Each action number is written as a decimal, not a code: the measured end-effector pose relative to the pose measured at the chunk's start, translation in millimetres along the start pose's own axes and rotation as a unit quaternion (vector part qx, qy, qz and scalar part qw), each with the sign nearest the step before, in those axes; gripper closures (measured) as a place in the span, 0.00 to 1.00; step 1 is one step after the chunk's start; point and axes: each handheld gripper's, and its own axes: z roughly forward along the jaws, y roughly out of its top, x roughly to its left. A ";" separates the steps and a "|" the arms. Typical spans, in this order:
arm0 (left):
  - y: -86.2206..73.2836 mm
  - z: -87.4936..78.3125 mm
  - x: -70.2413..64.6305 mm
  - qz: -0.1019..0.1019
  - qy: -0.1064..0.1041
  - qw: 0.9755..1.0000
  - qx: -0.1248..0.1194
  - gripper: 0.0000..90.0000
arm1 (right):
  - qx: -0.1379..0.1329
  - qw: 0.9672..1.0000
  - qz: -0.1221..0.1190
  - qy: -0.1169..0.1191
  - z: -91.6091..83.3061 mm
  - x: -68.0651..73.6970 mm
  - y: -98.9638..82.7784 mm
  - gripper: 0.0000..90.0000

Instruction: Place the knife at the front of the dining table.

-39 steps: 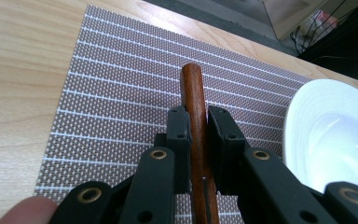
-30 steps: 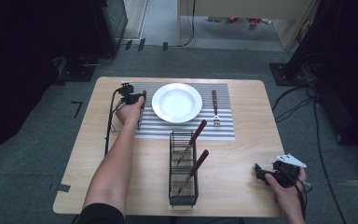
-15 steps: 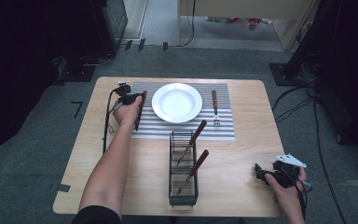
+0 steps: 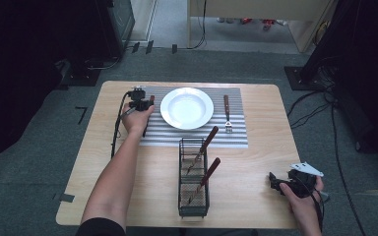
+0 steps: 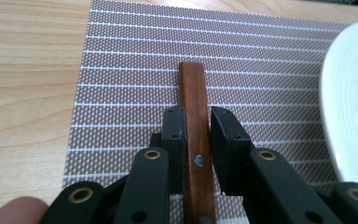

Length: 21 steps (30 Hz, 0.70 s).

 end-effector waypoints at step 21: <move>12.8 11.4 6.1 -0.052 0.001 0.999 -0.003 0.86 | 0.000 1.000 0.000 0.000 0.0 -0.1 0.0 0.00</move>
